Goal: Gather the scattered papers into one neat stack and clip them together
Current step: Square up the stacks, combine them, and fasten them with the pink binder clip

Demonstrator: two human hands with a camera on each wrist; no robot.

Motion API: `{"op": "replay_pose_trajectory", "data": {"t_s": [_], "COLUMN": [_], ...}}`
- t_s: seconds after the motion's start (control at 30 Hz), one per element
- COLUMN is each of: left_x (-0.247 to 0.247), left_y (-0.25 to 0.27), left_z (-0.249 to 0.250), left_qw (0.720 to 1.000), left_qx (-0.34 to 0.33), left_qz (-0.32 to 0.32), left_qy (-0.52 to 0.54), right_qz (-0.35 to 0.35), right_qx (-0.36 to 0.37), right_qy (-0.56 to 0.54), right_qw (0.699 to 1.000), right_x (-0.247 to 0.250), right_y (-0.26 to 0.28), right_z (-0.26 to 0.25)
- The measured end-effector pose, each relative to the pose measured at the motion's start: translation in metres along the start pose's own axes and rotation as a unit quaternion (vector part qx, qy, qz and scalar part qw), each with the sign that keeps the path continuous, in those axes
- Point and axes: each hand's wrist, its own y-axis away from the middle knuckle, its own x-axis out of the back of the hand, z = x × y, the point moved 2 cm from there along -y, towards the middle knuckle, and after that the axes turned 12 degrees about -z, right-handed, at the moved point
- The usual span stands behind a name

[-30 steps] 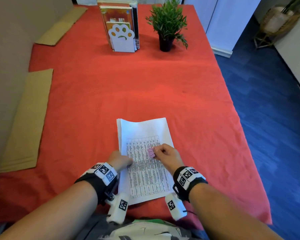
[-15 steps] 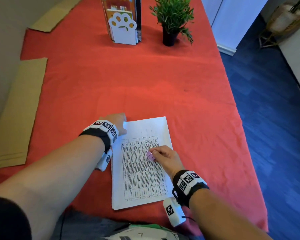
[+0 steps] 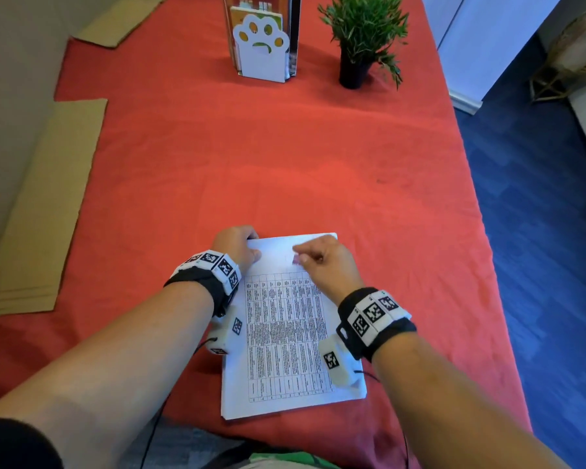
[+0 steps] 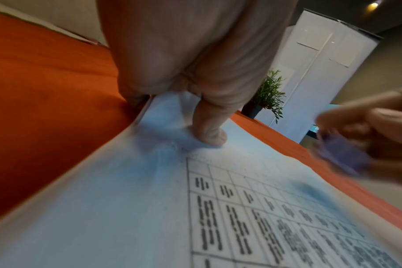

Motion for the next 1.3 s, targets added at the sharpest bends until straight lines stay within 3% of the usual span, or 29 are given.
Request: {"op": "replay_pose_trajectory", "data": {"t_s": [0.27, 0.47, 1.1, 1.23, 1.3], "left_x": [0.008, 0.013, 0.016, 0.014, 0.013], "left_y": [0.015, 0.021, 0.023, 0.023, 0.023], "left_z": [0.001, 0.0, -0.002, -0.007, -0.008], "left_qw": [0.999, 0.998, 0.996, 0.996, 0.996], "left_qx": [-0.041, -0.052, -0.061, -0.054, -0.052], "left_qz": [0.0, -0.002, -0.003, 0.0, 0.0], "left_qy": [0.022, 0.027, 0.072, 0.066, 0.067], "right_qz": [0.038, 0.037, -0.035, -0.043, -0.015], "right_qx": [0.139, 0.191, 0.197, 0.143, 0.187], "right_qy": [0.054, 0.074, 0.128, 0.133, 0.172], "right_qw": [0.988, 0.978, 0.971, 0.98, 0.967], "right_x": [0.002, -0.005, -0.01, -0.011, -0.015], "right_y": [-0.043, -0.053, -0.053, -0.05, -0.041], "right_z": [-0.024, -0.03, -0.028, -0.024, -0.024]}}
